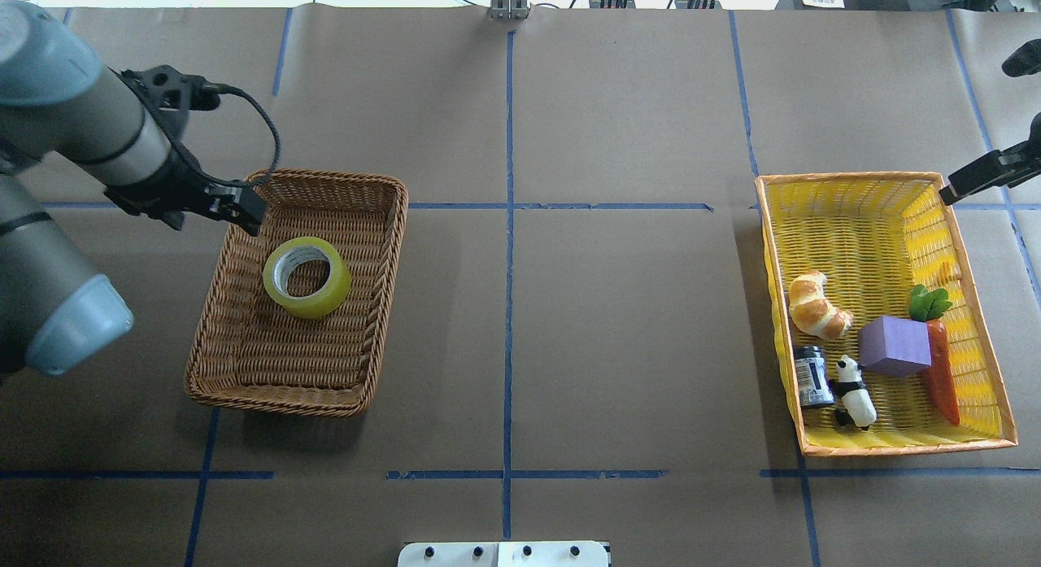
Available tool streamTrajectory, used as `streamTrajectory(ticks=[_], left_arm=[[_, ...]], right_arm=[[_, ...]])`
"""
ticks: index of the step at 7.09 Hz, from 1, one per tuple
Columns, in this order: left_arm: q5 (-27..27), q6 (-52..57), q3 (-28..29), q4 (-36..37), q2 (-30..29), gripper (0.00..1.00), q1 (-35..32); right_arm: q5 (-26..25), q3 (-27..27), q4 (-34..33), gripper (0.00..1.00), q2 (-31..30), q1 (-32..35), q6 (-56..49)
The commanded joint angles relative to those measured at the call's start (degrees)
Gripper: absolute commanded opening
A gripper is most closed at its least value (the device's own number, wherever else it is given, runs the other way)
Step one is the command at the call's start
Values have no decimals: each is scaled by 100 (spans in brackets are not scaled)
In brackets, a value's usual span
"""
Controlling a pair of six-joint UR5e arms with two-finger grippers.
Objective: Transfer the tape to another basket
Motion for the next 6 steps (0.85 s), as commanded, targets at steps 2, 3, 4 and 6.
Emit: streamTrajectory(ticks=[2, 3, 4, 6], left_arm=[[-1036, 2501, 41, 67, 1190, 100, -1913], [-1064, 3264, 103, 67, 1567, 100, -2423], [-1073, 3838, 303, 58, 1771, 100, -2828], [-1221, 4517, 943, 6, 2018, 100, -3226]], right_arm=[[597, -13, -776, 100, -547, 985, -917], [696, -22, -680, 100, -977, 1215, -1048], [715, -300, -636, 100, -1095, 1591, -1824], [759, -706, -626, 100, -1078, 1920, -2369]])
